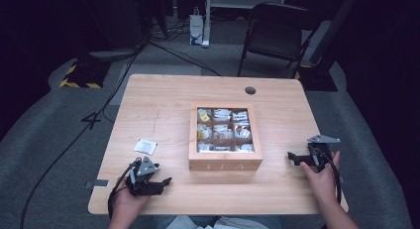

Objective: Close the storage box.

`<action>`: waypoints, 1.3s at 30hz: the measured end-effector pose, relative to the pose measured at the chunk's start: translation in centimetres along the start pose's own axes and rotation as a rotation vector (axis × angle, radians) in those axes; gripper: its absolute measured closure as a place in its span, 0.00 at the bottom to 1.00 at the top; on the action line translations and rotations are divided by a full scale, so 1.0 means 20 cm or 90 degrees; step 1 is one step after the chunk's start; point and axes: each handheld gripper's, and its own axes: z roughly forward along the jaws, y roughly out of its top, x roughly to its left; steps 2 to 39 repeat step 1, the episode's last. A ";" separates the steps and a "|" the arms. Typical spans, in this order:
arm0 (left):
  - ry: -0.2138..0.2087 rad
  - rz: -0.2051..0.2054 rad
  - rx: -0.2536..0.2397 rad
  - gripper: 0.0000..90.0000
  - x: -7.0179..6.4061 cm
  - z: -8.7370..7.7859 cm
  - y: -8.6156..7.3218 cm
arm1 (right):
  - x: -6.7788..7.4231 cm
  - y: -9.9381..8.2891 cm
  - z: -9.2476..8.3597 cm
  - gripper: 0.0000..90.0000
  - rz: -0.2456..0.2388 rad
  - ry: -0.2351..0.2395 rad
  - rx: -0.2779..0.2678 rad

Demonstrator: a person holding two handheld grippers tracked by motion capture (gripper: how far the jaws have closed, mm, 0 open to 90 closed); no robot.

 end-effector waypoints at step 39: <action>0.003 0.000 0.000 0.32 0.00 0.00 0.00 | 0.00 0.00 0.00 0.00 0.000 0.000 0.000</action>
